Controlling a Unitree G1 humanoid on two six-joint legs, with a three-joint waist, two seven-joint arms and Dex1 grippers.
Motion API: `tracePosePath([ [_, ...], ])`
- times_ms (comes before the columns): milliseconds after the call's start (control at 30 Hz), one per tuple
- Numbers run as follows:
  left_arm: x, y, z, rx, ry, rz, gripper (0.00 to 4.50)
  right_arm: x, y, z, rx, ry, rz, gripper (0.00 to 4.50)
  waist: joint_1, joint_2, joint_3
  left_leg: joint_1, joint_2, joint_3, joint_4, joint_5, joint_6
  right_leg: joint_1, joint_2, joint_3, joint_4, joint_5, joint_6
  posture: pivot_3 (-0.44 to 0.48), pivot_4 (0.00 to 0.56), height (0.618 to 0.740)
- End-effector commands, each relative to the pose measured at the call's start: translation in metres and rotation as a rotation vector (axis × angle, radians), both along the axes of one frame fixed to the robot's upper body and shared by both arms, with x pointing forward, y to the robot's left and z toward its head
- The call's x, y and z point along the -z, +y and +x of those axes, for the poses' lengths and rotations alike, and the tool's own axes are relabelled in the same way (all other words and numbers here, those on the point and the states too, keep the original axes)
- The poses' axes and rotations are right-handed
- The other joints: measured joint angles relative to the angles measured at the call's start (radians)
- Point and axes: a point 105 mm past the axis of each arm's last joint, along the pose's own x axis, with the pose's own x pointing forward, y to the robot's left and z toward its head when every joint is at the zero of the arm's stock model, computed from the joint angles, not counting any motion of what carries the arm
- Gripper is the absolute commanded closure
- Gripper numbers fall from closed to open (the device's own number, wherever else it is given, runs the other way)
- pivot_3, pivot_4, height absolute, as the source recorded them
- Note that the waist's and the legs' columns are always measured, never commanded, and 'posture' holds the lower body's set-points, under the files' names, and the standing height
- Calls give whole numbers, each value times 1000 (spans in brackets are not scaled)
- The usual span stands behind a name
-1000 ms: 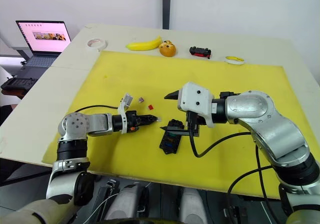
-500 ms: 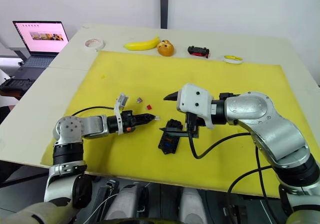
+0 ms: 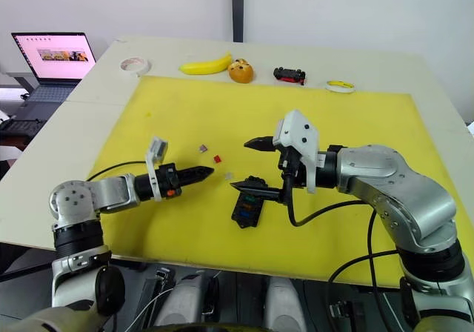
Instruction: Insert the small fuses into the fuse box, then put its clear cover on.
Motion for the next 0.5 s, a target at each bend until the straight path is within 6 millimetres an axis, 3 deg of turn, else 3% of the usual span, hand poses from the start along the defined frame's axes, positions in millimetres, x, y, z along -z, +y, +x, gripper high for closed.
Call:
tracePosePath([
  [33,0,-10,6,30,11,83,2696,-5,0,-3,-12,-50,-19,0,0,0,0,0,0,0,0,0,0,0,0,0,0,0,0,0,150,737],
  [100,-4,-13,11,44,10,109,1719,-4,0,-3,-12,-59,-33,0,0,0,0,0,-1,0,0,0,0,0,0,0,0,0,0,0,150,737],
  [267,-30,-15,23,87,8,103,1719,0,-2,-4,-14,-80,-74,0,-3,0,0,0,-1,0,0,0,0,0,0,0,1,0,0,0,150,737],
  [500,-45,-11,33,133,84,201,1719,-1,-1,-3,-19,-103,-85,0,-1,0,0,0,0,0,0,0,0,-2,0,1,2,-1,1,0,150,737],
])
